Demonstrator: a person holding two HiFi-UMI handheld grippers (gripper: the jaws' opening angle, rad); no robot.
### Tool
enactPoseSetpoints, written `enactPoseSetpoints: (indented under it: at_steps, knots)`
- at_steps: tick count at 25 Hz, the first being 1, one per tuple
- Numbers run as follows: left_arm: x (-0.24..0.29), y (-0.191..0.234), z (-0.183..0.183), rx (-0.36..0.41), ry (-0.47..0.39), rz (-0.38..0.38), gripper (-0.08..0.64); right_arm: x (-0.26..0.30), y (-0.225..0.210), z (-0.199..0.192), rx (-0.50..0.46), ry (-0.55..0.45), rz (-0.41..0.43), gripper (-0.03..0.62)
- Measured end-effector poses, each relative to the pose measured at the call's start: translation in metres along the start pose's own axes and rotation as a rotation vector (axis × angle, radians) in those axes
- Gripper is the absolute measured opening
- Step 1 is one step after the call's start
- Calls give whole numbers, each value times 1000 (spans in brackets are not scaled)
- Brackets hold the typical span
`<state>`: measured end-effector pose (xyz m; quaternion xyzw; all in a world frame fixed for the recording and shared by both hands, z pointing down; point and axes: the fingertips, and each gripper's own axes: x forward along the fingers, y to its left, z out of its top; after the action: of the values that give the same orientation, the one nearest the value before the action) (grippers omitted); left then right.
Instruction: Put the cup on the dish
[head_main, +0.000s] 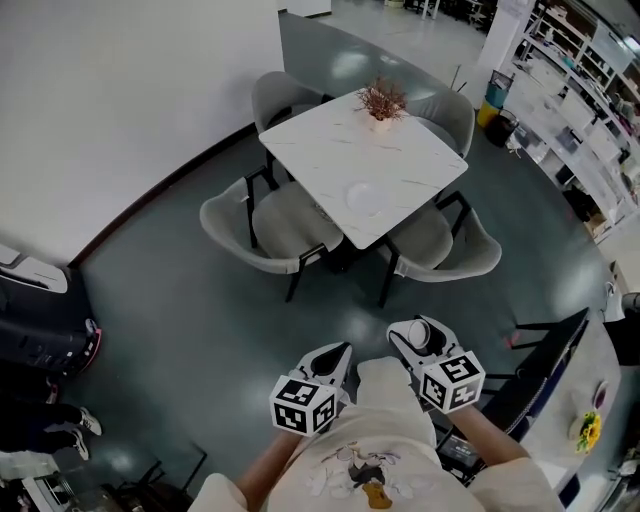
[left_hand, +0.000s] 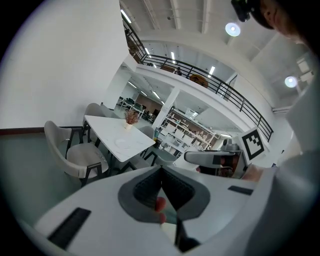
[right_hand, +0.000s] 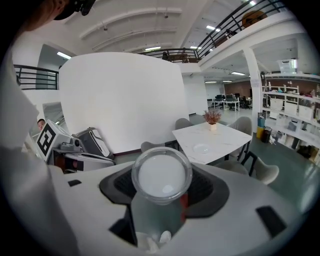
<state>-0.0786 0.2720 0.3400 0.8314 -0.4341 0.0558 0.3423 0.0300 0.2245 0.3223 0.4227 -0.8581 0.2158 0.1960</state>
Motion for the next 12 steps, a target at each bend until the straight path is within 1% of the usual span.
enactPoseSetpoints:
  at_steps: [5,12]
  knots:
    - [-5,18,9,-16,-14,-7,3,10,7,7,-11,11,-17,264]
    - [-3,19,18,-19,-37,-8,3,10,4,9,-8,9,-21,264]
